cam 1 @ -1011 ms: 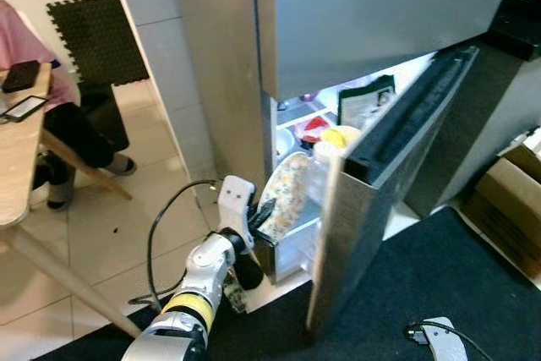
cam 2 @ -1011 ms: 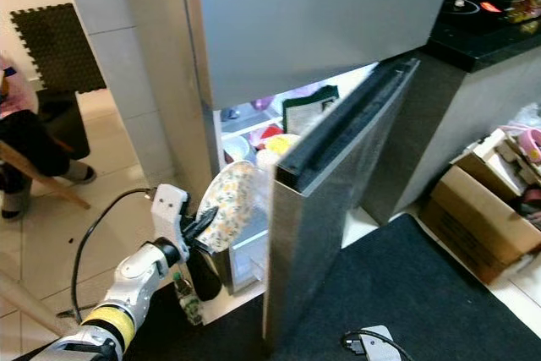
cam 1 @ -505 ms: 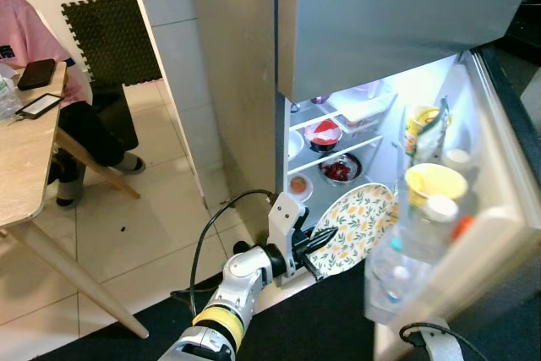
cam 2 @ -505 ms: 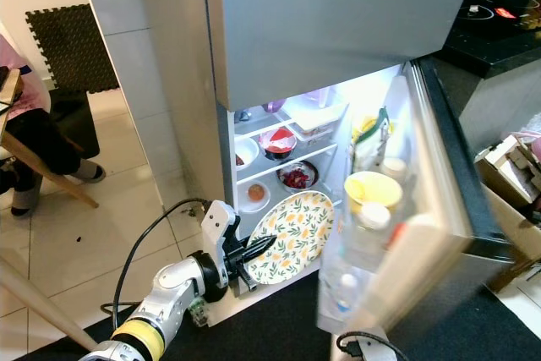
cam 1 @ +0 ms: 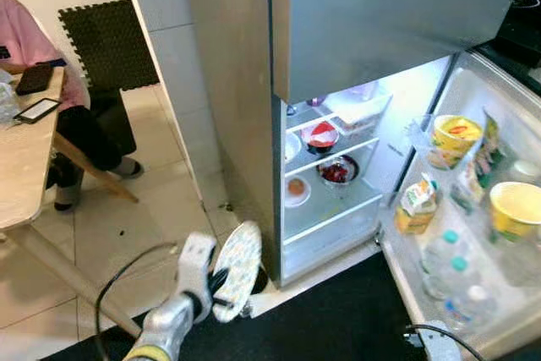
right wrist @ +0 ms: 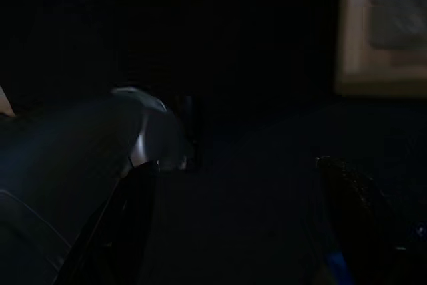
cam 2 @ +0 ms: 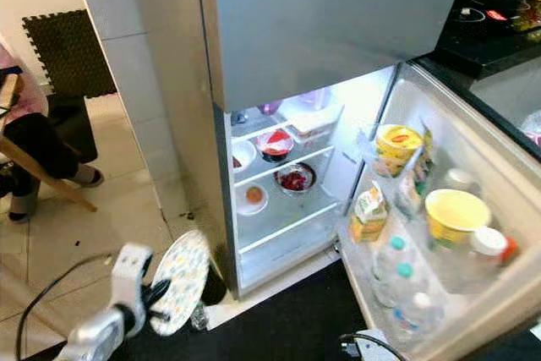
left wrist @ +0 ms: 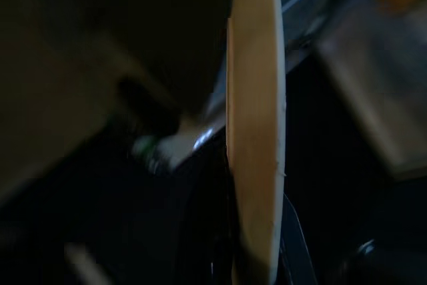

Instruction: Restocking fridge

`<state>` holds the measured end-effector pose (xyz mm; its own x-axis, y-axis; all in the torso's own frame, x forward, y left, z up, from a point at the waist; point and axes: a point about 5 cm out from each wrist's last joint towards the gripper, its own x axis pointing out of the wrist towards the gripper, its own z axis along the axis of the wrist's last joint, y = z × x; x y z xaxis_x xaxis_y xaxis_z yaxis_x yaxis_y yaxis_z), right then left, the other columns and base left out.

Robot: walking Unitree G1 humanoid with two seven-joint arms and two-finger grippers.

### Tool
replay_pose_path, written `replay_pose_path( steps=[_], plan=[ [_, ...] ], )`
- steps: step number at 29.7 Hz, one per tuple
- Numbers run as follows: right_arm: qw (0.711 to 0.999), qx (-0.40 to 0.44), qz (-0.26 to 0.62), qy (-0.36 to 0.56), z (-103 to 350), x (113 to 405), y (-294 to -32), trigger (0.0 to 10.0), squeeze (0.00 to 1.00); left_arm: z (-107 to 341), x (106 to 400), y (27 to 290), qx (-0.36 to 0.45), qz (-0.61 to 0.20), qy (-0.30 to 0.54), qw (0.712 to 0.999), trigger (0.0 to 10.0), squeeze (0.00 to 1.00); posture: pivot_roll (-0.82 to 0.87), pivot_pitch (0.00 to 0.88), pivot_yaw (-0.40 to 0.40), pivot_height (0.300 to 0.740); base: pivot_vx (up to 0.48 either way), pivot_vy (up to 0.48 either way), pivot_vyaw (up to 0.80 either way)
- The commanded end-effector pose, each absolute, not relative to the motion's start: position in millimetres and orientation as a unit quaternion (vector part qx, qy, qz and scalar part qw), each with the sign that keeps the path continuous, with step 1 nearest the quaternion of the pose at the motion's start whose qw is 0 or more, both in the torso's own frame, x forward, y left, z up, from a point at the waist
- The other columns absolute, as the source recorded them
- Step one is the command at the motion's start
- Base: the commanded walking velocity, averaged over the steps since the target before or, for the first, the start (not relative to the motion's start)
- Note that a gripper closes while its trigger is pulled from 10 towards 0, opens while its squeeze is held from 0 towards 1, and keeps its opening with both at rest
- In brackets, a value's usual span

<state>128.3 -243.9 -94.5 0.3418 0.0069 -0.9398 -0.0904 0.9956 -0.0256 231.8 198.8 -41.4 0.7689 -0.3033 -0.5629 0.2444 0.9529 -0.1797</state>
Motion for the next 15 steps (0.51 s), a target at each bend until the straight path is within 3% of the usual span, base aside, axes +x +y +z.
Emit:
replay_pose_path(
  steps=[1, 6, 8, 15],
  plan=[
    [0.825, -0.039, 0.030, 0.563, -93, 133, -243, 10.0, 0.00, -43, 228, 209, -0.046, -0.123, 0.316, 0.940, 10.0, 0.00, -0.03, 0.011, 0.020, 0.740, 0.000, 0.000, 0.00],
    [0.825, -0.042, 0.037, 0.563, -93, 134, -240, 10.0, 0.00, -69, 186, 227, -0.048, -0.034, 0.393, 0.918, 10.0, 0.00, -0.03, 0.009, 0.017, 0.740, 0.000, 0.000, 0.00],
    [0.824, -0.043, 0.039, 0.563, -93, 135, -239, 10.0, 0.00, -71, 182, 229, -0.051, -0.024, 0.399, 0.915, 10.0, 0.00, -0.03, 0.009, 0.017, 0.740, 0.000, 0.000, 0.00],
    [0.823, -0.043, 0.044, 0.565, -95, 132, -237, 10.0, 0.00, -90, 132, 248, -0.066, 0.079, 0.468, 0.878, 10.0, 0.00, -0.03, 0.004, 0.019, 0.740, 0.000, 0.000, -0.80]
  ],
)
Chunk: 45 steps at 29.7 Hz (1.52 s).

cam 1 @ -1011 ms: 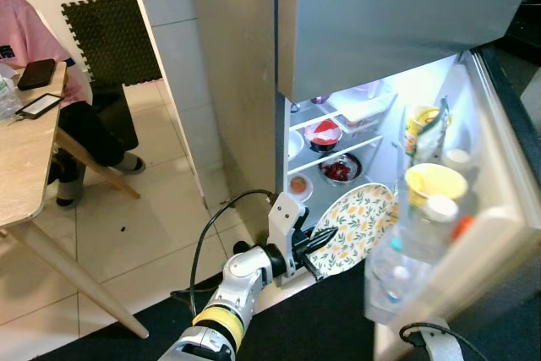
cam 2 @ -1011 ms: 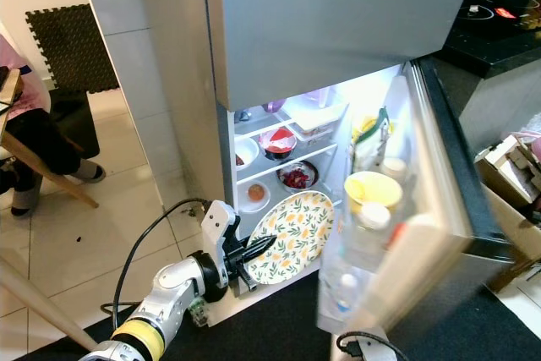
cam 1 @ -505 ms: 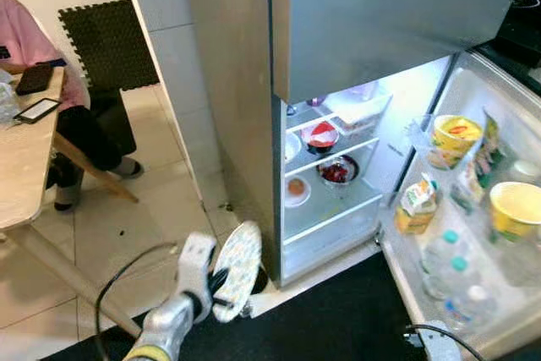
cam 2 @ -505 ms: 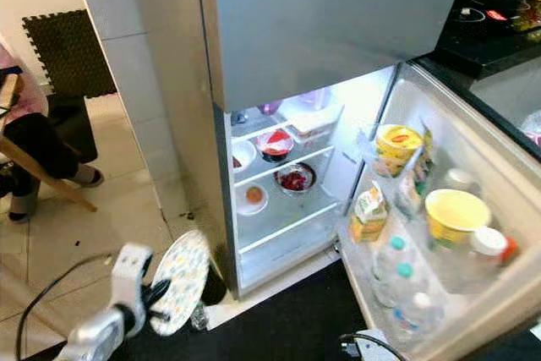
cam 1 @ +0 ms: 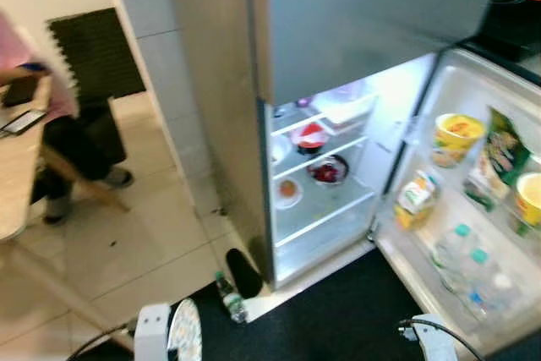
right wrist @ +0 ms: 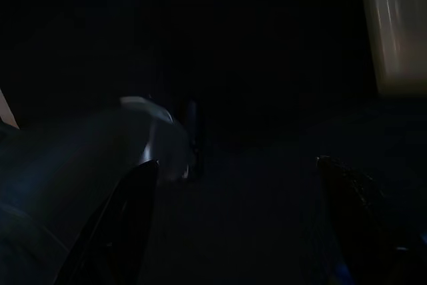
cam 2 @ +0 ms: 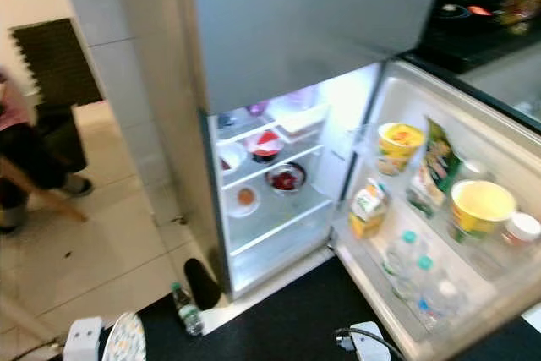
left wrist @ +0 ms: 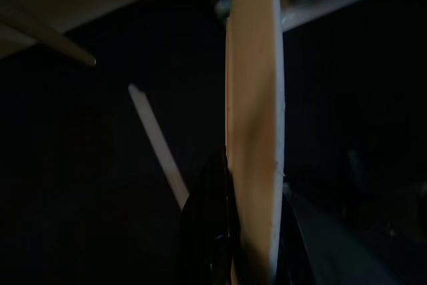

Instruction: Restocking fridge

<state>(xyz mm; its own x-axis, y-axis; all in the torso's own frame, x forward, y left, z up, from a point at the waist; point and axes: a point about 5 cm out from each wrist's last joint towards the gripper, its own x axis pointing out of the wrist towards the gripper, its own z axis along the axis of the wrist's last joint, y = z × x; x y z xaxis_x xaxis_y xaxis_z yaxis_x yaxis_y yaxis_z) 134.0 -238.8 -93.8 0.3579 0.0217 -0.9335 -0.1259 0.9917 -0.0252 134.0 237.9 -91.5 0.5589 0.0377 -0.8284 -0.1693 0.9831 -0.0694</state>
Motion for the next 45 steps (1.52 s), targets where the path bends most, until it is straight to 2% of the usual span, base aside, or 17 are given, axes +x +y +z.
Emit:
replay_pose_path(
  steps=[1, 5, 8, 22, 27, 30, 39, 45],
  plan=[
    [0.823, -0.040, 0.043, 0.564, -95, 133, -236, 10.0, 0.00, -92, 124, 250, -0.065, 0.090, 0.479, 0.871, 10.0, 0.00, -0.03, 0.002, 0.022, 0.740, 0.000, 0.000, -0.80],
    [0.826, -0.034, 0.041, 0.562, -95, 133, -234, 10.0, 0.00, -98, 102, 254, -0.062, 0.120, 0.505, 0.853, 10.0, 0.00, -0.03, 0.000, 0.025, 0.740, 0.000, 0.000, 0.00],
    [0.825, -0.033, 0.042, 0.562, -96, 133, -233, 10.0, 0.00, -100, 98, 252, -0.076, 0.121, 0.508, 0.849, 10.0, 0.00, -0.02, 0.000, 0.025, 0.740, 0.000, 0.000, 0.00],
    [0.824, -0.033, 0.064, 0.562, -98, 132, -224, 10.0, 0.00, -99, 111, 242, -0.104, 0.118, 0.494, 0.855, 10.0, 0.00, -0.01, 0.000, 0.032, 0.740, 0.000, 0.000, 0.00],
    [0.826, -0.035, 0.070, 0.559, -97, 137, -221, 10.0, 0.00, -98, 121, 237, -0.116, 0.113, 0.485, 0.859, 10.0, 0.00, -0.01, 0.000, 0.025, 0.740, 0.000, 0.000, 0.00],
    [0.836, -0.047, 0.071, 0.543, -94, 146, -221, 10.0, 0.00, -97, 124, 235, -0.118, 0.109, 0.483, 0.861, 10.0, 0.00, 0.00, 0.000, 0.020, 0.740, 0.000, 0.000, 0.00],
    [0.844, -0.060, 0.053, 0.531, -89, 157, -223, 10.0, 0.00, -95, 129, 237, -0.121, 0.113, 0.479, 0.862, 10.0, 0.00, 0.00, 0.000, 0.035, 0.740, 0.000, 0.000, 0.63],
    [0.841, -0.078, 0.053, 0.532, -91, 159, -216, 10.0, 0.00, -95, 131, 234, -0.122, 0.107, 0.484, 0.860, 10.0, 0.00, 0.00, 0.000, 0.045, 0.740, 0.000, 0.000, 0.00]
  ],
)
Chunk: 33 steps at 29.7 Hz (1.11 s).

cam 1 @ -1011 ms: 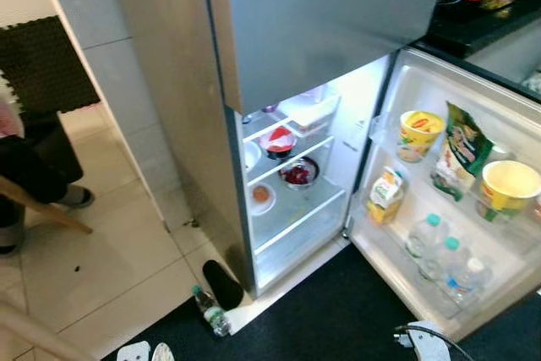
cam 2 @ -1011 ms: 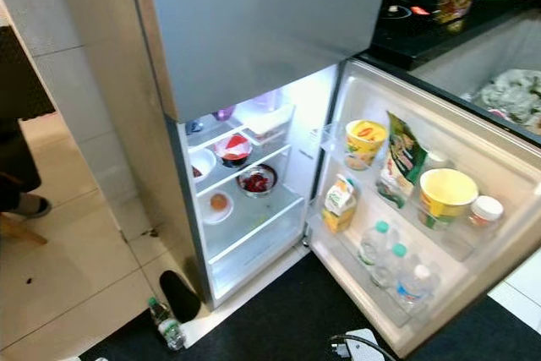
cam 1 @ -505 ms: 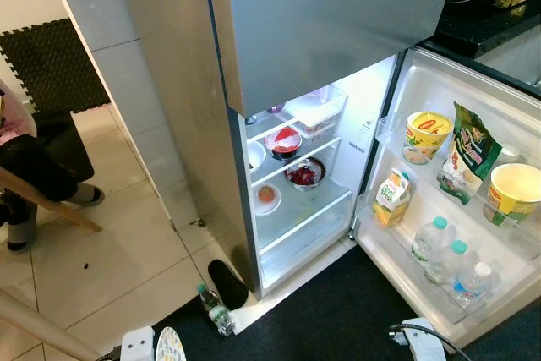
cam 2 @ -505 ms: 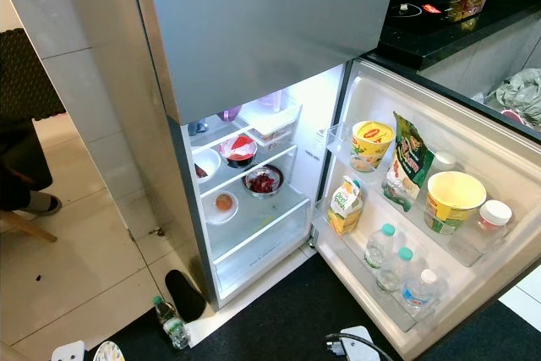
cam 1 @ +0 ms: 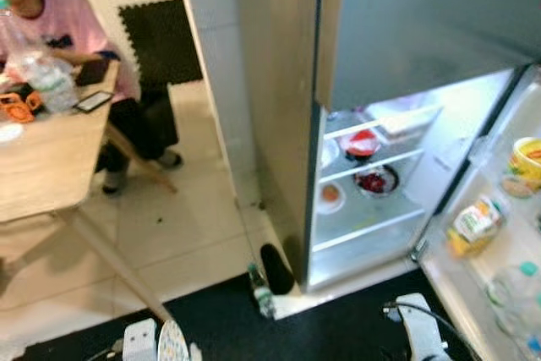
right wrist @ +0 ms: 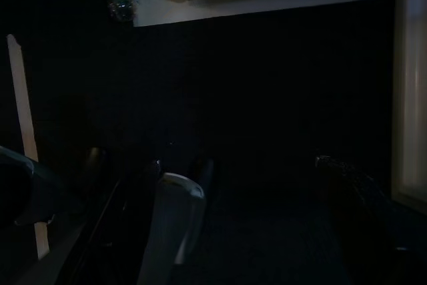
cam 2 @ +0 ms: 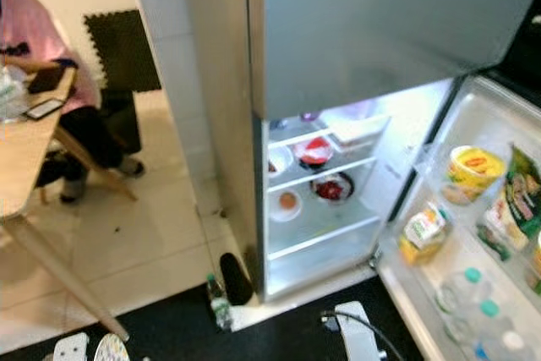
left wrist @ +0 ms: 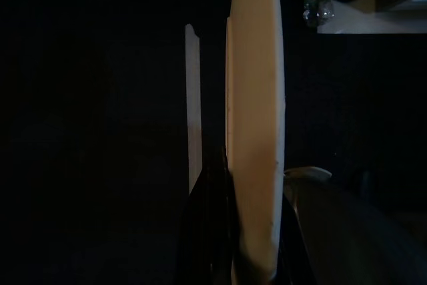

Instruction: Restocking fridge

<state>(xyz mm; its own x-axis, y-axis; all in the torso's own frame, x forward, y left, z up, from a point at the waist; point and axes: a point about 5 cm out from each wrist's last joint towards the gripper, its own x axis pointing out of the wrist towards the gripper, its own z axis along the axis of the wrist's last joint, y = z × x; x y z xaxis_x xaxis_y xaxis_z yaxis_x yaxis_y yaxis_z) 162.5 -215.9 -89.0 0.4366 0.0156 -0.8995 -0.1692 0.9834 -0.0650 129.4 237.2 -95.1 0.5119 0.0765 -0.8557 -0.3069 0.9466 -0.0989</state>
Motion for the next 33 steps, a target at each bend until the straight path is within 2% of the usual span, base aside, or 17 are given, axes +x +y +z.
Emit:
replay_pose_path(
  steps=[1, 10, 33],
  plan=[
    [0.841, -0.078, 0.053, 0.532, -91, 159, -216, 10.0, 0.00, -95, 131, 234, -0.122, 0.107, 0.484, 0.860, 10.0, 0.00, 0.00, 0.000, 0.045, 0.740, 0.000, 0.000, 0.00],
    [0.837, -0.088, 0.064, 0.537, -92, 157, -213, 10.0, 0.00, -96, 133, 229, -0.133, 0.103, 0.488, 0.857, 10.0, 0.00, -0.01, 0.000, 0.042, 0.740, 0.000, -0.100, 0.00],
    [0.827, -0.112, 0.084, 0.544, -94, 152, -212, 10.0, 0.00, -100, 125, 222, -0.145, 0.094, 0.501, 0.848, 10.0, 0.00, -0.01, 0.000, 0.035, 0.740, 0.000, -0.430, 0.00]
  ],
)
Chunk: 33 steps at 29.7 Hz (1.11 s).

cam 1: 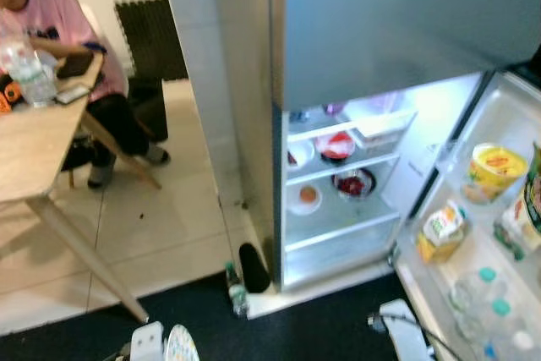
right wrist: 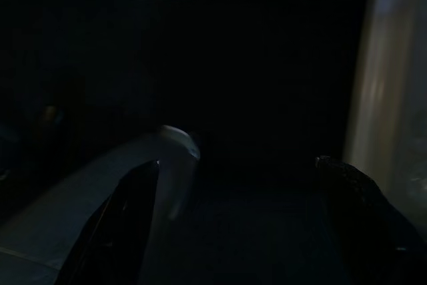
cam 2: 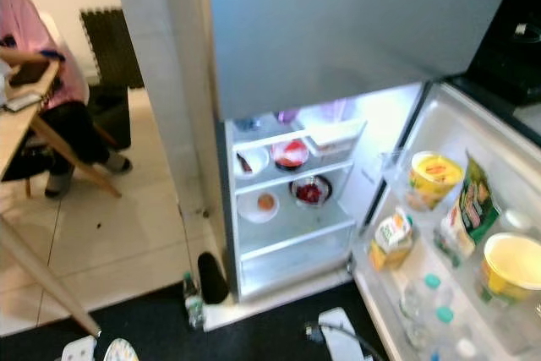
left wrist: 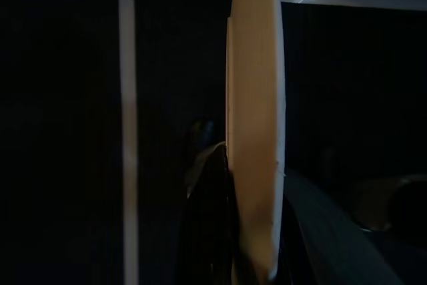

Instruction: Restocking fridge

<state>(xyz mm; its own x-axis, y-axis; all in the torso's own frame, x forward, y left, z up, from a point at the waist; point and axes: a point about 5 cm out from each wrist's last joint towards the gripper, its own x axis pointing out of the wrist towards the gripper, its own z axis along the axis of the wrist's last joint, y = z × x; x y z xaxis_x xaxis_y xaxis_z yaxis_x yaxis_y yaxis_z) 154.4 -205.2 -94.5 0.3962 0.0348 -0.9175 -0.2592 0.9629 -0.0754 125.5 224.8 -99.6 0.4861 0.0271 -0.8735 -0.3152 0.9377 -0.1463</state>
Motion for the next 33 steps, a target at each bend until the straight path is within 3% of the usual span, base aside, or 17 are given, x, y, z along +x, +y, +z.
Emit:
replay_pose_path(
  steps=[1, 8, 13, 17, 20, 26, 28, 33],
  plan=[
    [0.827, -0.112, 0.084, 0.544, -94, 152, -212, 10.0, 0.00, -100, 125, 222, -0.145, 0.094, 0.501, 0.848, 10.0, 0.00, -0.01, 0.000, 0.035, 0.740, 0.000, -0.465, 0.00],
    [0.825, -0.115, 0.086, 0.546, -95, 149, -213, 10.0, 0.00, -101, 125, 221, -0.144, 0.091, 0.501, 0.849, 10.0, 0.00, -0.02, 0.000, 0.034, 0.740, 0.000, -0.466, 0.00],
    [0.825, -0.116, 0.091, 0.545, -95, 149, -213, 10.0, 0.00, -101, 125, 220, -0.146, 0.090, 0.500, 0.849, 10.0, 0.00, -0.02, 0.000, 0.032, 0.740, 0.000, 0.000, 0.00],
    [0.856, -0.032, 0.098, 0.507, -89, 165, -203, 10.0, 0.00, -101, 124, 220, -0.142, 0.087, 0.502, 0.848, 10.0, 0.00, -0.02, 0.000, 0.028, 0.740, 0.000, 0.000, 0.00],
    [0.862, -0.015, 0.106, 0.496, -86, 170, -200, 10.0, 0.00, -101, 124, 220, -0.141, 0.087, 0.503, 0.848, 10.0, 0.00, -0.02, 0.000, 0.029, 0.740, 0.000, 0.000, 0.00],
    [0.878, 0.046, 0.171, 0.444, -71, 197, -189, 10.0, 0.00, -101, 124, 220, -0.139, 0.085, 0.502, 0.849, 10.0, 0.00, -0.02, 0.000, 0.029, 0.740, 0.000, 0.000, 0.00],
    [0.877, 0.069, 0.233, 0.415, -60, 212, -178, 10.0, 0.00, -101, 124, 218, -0.135, 0.079, 0.504, 0.849, 10.0, 0.00, -0.02, 0.000, 0.029, 0.740, 0.000, 0.000, 0.00],
    [0.876, 0.094, 0.283, 0.378, -47, 228, -166, 10.0, 0.00, -102, 123, 217, -0.135, 0.076, 0.506, 0.849, 10.0, 0.00, -0.02, 0.000, 0.029, 0.740, 0.000, 0.000, 0.00]
  ],
)
